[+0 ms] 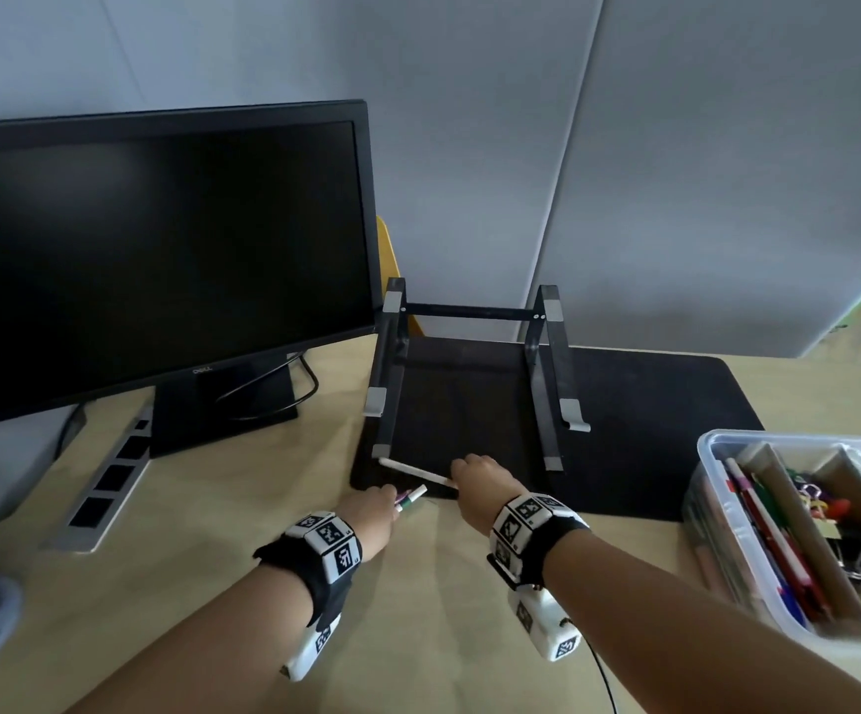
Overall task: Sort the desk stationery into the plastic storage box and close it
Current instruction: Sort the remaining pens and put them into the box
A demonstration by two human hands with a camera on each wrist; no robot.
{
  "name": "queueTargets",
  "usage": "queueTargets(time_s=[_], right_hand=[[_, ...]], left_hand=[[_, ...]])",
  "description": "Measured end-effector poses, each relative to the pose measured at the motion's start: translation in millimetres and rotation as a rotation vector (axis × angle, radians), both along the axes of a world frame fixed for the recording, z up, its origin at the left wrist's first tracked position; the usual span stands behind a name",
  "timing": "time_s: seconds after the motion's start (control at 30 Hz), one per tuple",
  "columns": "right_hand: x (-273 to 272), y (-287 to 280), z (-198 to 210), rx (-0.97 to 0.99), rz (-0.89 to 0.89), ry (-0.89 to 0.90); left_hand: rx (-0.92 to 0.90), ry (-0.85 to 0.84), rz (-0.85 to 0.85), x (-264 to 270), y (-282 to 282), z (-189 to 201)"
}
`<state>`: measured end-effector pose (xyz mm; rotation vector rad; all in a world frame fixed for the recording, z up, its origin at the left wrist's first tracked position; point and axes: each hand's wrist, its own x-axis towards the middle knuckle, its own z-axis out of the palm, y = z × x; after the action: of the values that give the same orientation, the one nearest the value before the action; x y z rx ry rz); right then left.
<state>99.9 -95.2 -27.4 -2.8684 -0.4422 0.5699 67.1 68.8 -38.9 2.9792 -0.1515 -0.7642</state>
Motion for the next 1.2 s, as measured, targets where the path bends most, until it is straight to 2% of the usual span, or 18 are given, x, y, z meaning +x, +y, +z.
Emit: queueTargets(time_s=[0.2, 0.33, 0.47, 0.63, 0.83, 1.03, 1.2], right_hand=[[-15, -28, 30, 0.116, -0.146, 0.003], [-30, -48, 52, 0.180, -0.177, -0.009], [-53, -75, 69, 0.288, -0.187, -0.070], [-82, -124, 91, 0.360, -0.224, -0.215], [-105, -191, 102, 0.296, -0.312, -0.332], [-117, -243, 97, 0.213, -0.385, -0.375], [-121, -270, 87, 0.145, -0.412, -0.272]], left_hand=[[-0.002, -0.156, 0.036, -5, -22, 11], [-0.144, -0.077, 0.142, -8, -42, 20], [-0.227, -0.111, 0.112, -9, -68, 32], [-0.411, -0.156, -0.008, -20, -113, 69], [-0.615, -0.216, -0.024, -35, -181, 100], [-0.791, -0.201, 0.078, -42, -238, 104], [-0.797, -0.272, 0.100, -43, -277, 107]])
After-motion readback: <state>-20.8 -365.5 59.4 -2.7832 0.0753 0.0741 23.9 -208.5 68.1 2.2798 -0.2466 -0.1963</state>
